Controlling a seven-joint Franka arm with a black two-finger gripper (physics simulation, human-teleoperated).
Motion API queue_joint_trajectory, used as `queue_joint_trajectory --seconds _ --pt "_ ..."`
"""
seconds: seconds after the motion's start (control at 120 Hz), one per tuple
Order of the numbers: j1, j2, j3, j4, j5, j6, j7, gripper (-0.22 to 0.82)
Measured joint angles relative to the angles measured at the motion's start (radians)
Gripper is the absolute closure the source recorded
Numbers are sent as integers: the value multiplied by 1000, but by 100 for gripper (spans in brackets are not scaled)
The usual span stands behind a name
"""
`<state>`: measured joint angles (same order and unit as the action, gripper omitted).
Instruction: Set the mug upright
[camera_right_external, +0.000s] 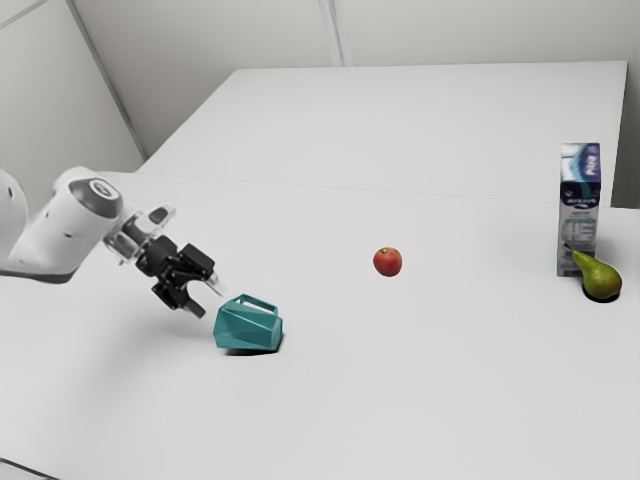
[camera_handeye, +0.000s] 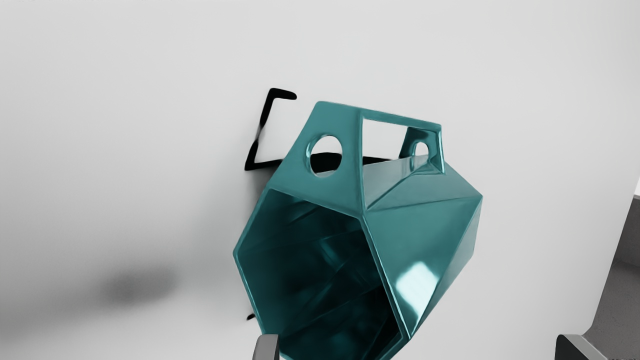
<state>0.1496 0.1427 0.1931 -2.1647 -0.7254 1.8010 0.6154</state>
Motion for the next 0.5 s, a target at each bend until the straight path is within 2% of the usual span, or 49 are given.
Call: queue_joint_trajectory --seconds 0.242,0.5 --pt "-5 23 -18 -13 -29 20 38 1" --pt "-8 22 -67 -40 -72 44 64 4"
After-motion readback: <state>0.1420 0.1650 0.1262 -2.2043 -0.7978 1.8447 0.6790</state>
